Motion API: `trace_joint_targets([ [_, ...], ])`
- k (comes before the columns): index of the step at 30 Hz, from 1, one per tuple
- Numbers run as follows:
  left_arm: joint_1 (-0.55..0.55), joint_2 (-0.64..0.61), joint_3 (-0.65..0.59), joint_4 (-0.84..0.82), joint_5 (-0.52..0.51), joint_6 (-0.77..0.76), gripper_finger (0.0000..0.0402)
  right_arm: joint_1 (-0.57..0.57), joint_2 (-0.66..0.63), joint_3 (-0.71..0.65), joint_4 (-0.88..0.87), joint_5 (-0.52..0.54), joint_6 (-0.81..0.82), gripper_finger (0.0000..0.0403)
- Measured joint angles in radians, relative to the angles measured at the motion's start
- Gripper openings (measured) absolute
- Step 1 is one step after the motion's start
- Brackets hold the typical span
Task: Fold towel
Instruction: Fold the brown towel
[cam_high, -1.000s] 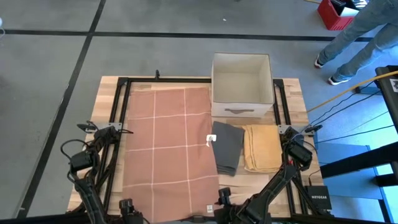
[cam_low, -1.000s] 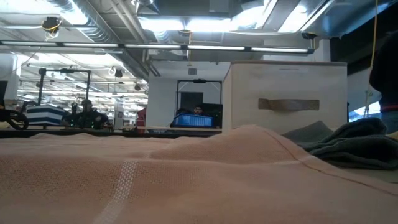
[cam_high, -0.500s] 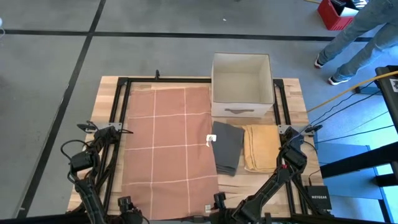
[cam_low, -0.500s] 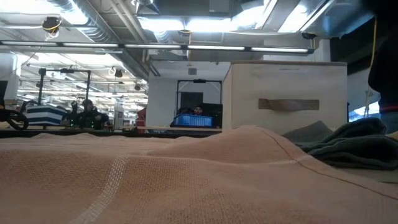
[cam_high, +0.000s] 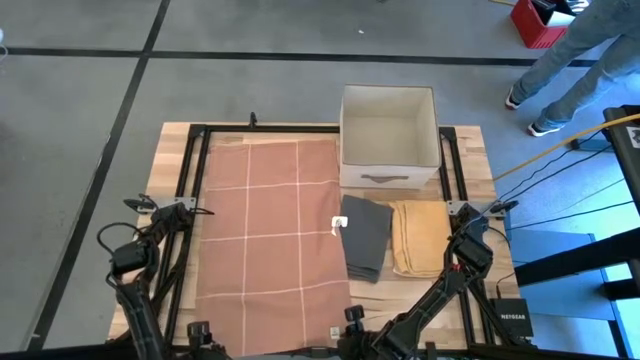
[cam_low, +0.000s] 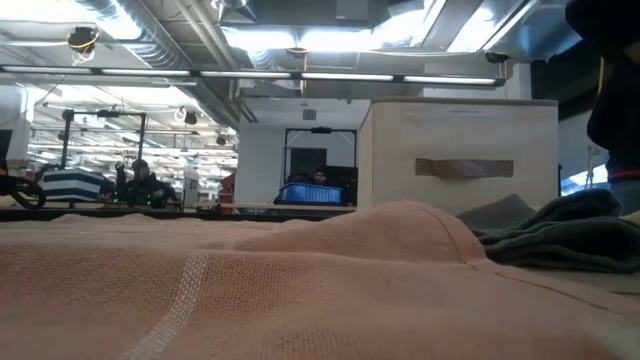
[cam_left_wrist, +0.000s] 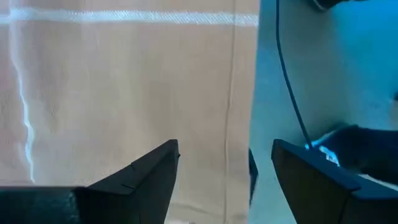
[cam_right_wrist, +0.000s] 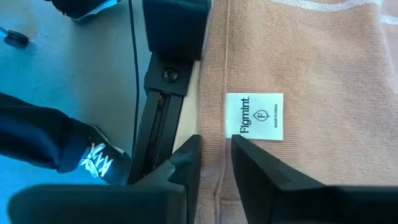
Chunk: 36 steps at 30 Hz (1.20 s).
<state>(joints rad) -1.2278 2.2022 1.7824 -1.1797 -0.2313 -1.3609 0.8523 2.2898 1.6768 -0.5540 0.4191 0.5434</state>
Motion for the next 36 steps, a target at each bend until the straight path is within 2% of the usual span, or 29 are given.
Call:
trace_joint_targets([
  [7, -0.04, 0.006, -0.022, 0.049, 0.007, -0.007, 0.025, -0.001, 0.002, -0.001, -0.005, 0.026, -0.002, 0.0074],
  [13, -0.027, 0.007, -0.102, 0.071, 0.002, -0.063, 0.025, -0.001, 0.003, -0.001, -0.011, 0.044, -0.002, 0.0073],
  [18, -0.012, 0.007, -0.127, 0.079, 0.016, -0.045, 0.0245, -0.002, 0.003, -0.002, -0.019, 0.045, -0.002, 0.0073],
  [24, -0.01, 0.007, -0.116, 0.075, 0.021, 0.009, 0.0186, -0.002, 0.003, -0.002, -0.022, 0.045, 0.003, 0.0071],
  [27, -0.013, 0.007, -0.105, 0.063, 0.019, 0.012, 0.015, -0.001, 0.003, -0.002, -0.022, 0.037, 0.003, 0.0055],
  [31, -0.016, 0.006, -0.102, 0.058, 0.019, 0.027, 0.0103, -0.002, 0.003, -0.002, -0.023, 0.026, 0.001, 0.0013],
  [36, -0.016, 0.005, -0.101, 0.047, 0.016, 0.01, 0.0043, -0.002, 0.003, 0.0, -0.026, 0.025, 0.018, 0.0012],
])
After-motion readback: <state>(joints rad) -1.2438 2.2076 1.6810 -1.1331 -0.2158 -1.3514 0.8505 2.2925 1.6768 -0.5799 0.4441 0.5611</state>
